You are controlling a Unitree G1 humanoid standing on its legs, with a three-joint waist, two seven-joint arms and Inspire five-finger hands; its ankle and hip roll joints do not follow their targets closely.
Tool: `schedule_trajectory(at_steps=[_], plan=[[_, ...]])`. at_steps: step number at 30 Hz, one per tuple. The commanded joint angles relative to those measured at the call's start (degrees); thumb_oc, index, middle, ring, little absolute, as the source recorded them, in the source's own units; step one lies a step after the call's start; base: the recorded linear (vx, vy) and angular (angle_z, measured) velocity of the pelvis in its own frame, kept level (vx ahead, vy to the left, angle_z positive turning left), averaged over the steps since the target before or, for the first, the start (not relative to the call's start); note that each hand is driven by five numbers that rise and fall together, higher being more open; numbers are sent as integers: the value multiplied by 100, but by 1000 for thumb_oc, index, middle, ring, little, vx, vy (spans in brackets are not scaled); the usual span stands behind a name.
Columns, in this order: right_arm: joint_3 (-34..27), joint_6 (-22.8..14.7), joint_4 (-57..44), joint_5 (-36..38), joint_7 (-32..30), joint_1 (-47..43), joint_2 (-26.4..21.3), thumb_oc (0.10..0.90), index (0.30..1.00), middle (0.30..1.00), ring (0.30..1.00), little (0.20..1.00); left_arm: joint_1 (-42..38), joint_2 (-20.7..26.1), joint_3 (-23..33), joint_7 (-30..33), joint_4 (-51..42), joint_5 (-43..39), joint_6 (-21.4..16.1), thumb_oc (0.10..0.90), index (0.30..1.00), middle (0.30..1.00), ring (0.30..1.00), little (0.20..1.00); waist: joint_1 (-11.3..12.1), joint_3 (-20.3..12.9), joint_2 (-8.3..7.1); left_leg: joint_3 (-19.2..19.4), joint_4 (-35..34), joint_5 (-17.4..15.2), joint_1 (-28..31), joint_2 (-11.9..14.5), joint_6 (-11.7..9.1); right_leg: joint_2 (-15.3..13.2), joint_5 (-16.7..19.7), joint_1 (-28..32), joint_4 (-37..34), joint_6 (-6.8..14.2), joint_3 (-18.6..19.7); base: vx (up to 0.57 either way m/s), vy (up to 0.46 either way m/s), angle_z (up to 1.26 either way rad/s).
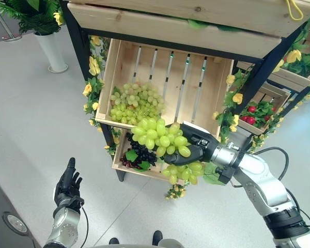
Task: Pick up the fruits from the basket on one side to the basket on the other side
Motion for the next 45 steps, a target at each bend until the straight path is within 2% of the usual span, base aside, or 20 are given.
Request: schedule_trajectory(at_steps=[1,3,6,9,10,13,14,17,20,23,24,25,27,34,36,42,45], plan=[[-665,-305,114,864,-89,-1004,-34,400,300,300,300,300,-438,283,-99,-252,41,120,-330,800,900,900,900,900,195,-445,-129,-61,45,-1020,236,-36,-76,-308,-420,336,30,257,-217,0,0,0],[-682,-409,230,664,-328,-1189,-336,400,300,300,300,300,-419,253,-108,-244,78,175,-361,800,900,900,900,900,200,-477,-144,-78,45,-1024,243,-29,-82,-302,-427,344,30,249,-224,0,0,0],[-772,-505,343,972,-476,-1402,-674,400,300,300,300,300,-361,272,-119,-307,174,93,-409,800,900,900,900,900,190,-520,-168,-81,45,-1019,237,-16,-102,-290,-428,341,30,244,-219,-2,6,1],[-812,-513,671,991,-728,-1811,-773,400,300,300,300,300,-323,245,-101,-342,248,70,-434,800,900,900,900,900,208,-573,-200,-108,45,-1035,247,-19,-112,-276,-438,357,30,242,-211,7,9,-1],[-809,-549,732,843,-855,-1883,-809,400,300,300,300,300,-319,237,-98,-349,268,58,-450,800,900,900,900,900,209,-586,-203,-112,45,-1038,246,-20,-114,-275,-441,359,30,243,-209,27,39,-4],[-704,-766,1039,-665,-1849,-2137,-1079,400,300,300,300,300,-330,162,-62,-299,287,37,-516,800,900,900,900,900,207,-615,-217,-130,45,-1041,236,-26,-113,-269,-438,354,30,240,-194,17,41,-2],[-616,-796,1199,-692,-1943,-2259,-1246,400,300,300,300,300,-308,129,-26,-277,267,52,-539,800,900,900,900,900,209,-626,-230,-133,45,-1037,235,-23,-110,-264,-437,354,30,244,-189,17,41,2],[-557,-683,1314,-1535,-2627,-2439,-1600,400,300,300,300,300,-241,127,-7,-257,235,116,-661,800,900,900,900,900,201,-644,-281,-154,45,-1028,211,-23,-116,-240,-426,341,30,245,-169,0,0,0],[-310,-641,1622,-1672,-2841,-2797,-2043,400,300,300,300,300,-214,197,-48,-159,155,198,-646,800,900,900,900,900,230,-646,-342,-192,45,-1005,187,-19,-109,-223,-411,334,30,254,-176,10,-21,-5],[-39,-500,1810,-2012,-3126,-3136,-2125,400,300,300,300,300,-247,219,-78,-122,145,260,-602,800,900,900,900,900,268,-618,-368,-214,45,-987,173,-19,-103,-229,-413,339,30,252,-210,-3,-12,-3],[208,-336,1984,-2116,-3218,-3445,-2172,400,300,300,300,300,-277,242,-121,-77,122,286,-565,800,900,900,900,900,318,-603,-383,-236,45,-975,161,-22,-101,-231,-420,346,30,250,-242,0,0,0],[260,-306,2013,-2111,-3219,-3505,-2177,400,300,300,300,300,-279,240,-121,-71,118,290,-559,800,900,900,900,900,320,-601,-381,-240,45,-974,159,-23,-101,-231,-421,347,30,249,-246,0,0,0],[707,31,2290,-2062,-3213,-4023,-2119,400,300,300,300,300,-314,252,-171,-9,33,330,-463,800,900,900,900,900,418,-582,-394,-285,45,-963,153,-25,-105,-242,-445,372,30,238,-311,0,0,0],[1622,380,3086,-1837,-3257,-5037,-1725,400,300,300,300,300,-257,227,-259,-27,-52,356,-340,800,900,900,900,900,641,-584,-382,-371,45,-957,184,-27,-122,-267,-500,467,30,195,-500,14,6,5],[1813,426,3426,-1568,-3242,-5285,-1454,400,300,300,300,300,-251,223,-292,-67,-56,380,-268,800,900,900,900,900,745,-598,-374,-409,45,-942,184,-31,-128,-281,-515,499,30,174,-577,20,9,8],[1933,379,4006,-1463,-3490,-5635,-964,400,300,300,300,300,-264,208,-400,-116,-44,377,-201,800,900,900,900,900,920,-585,-335,-515,45,-934,192,-58,-141,-313,-546,569,30,149,-729,6,8,16],[2056,222,4358,-1952,-3832,-5811,-771,400,300,300,300,300,-255,161,-465,-93,-12,356,-231,800,900,900,900,900,998,-591,-295,-572,45,-926,194,-70,-150,-334,-558,600,30,140,-796,-4,26,17]])
